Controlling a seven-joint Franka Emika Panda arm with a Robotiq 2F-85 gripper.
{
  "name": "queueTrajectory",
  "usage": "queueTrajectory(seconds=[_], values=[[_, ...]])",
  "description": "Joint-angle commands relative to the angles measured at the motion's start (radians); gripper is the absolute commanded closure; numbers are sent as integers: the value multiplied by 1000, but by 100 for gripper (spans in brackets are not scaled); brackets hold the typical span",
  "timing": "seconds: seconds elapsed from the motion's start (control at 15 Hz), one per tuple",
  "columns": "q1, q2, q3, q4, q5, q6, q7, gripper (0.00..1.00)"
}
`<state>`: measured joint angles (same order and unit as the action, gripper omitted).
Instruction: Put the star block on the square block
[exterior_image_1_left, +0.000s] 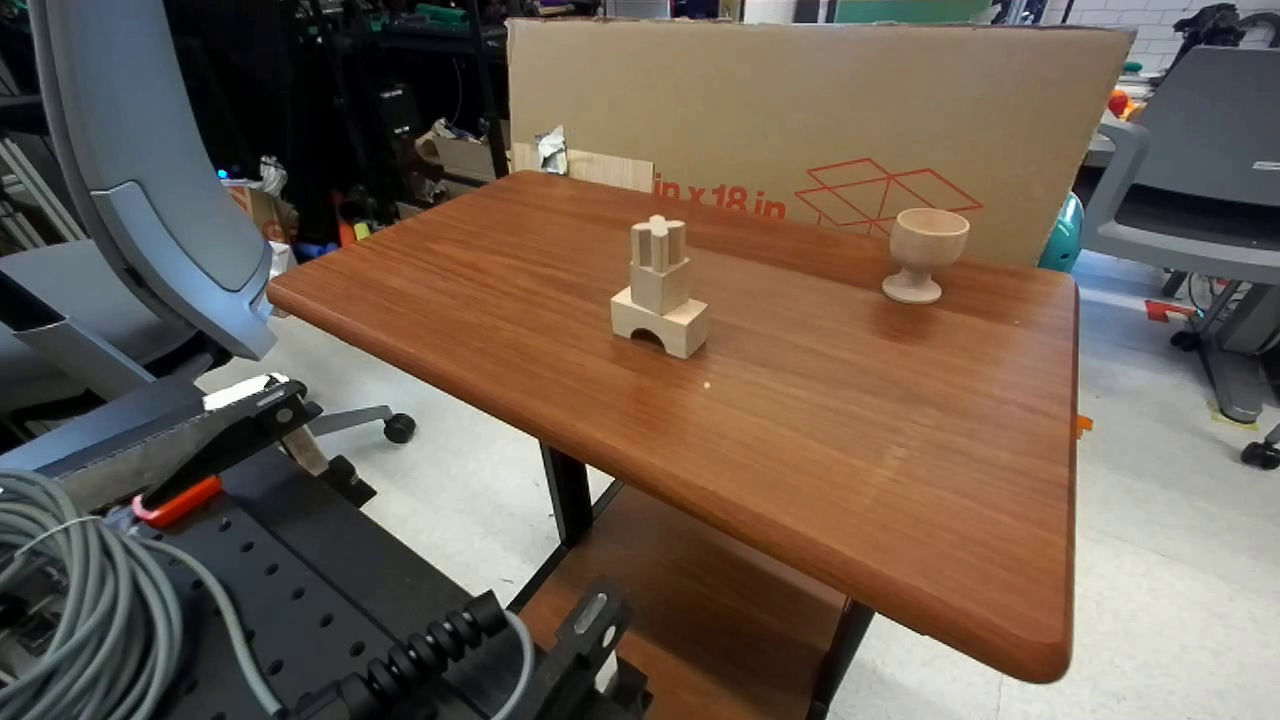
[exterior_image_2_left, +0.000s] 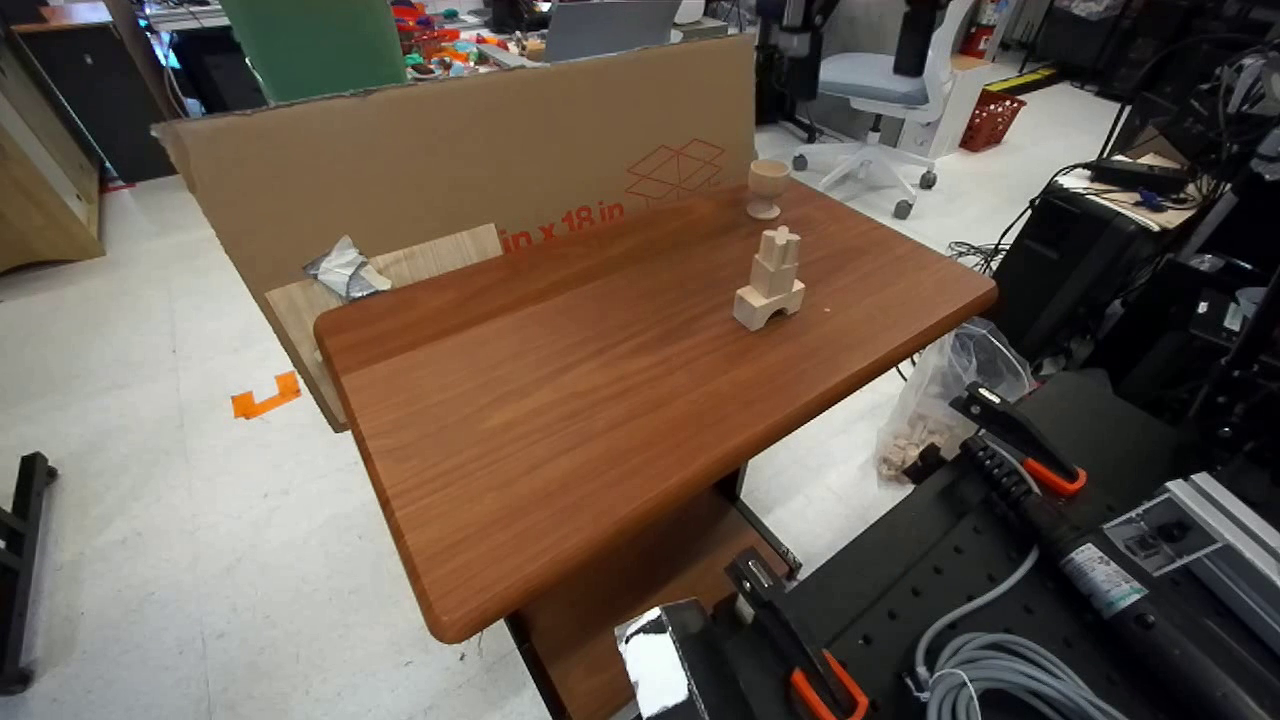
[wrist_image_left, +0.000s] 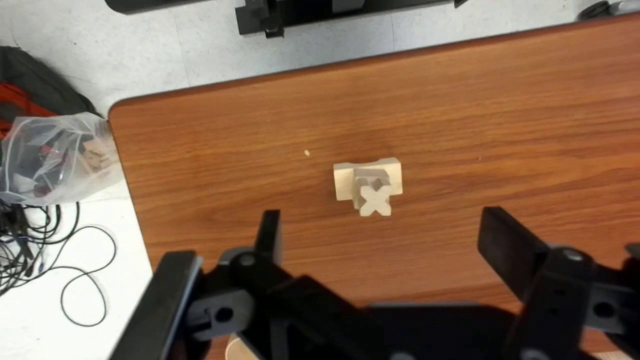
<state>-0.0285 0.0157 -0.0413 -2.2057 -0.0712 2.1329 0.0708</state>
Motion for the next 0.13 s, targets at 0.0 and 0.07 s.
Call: queueTrajectory(seconds=[0.0,0.07], values=[[-4,-29,0,-6,0,-22,-7,0],[-6,-47,-1,-15,0,-28,-10,0]])
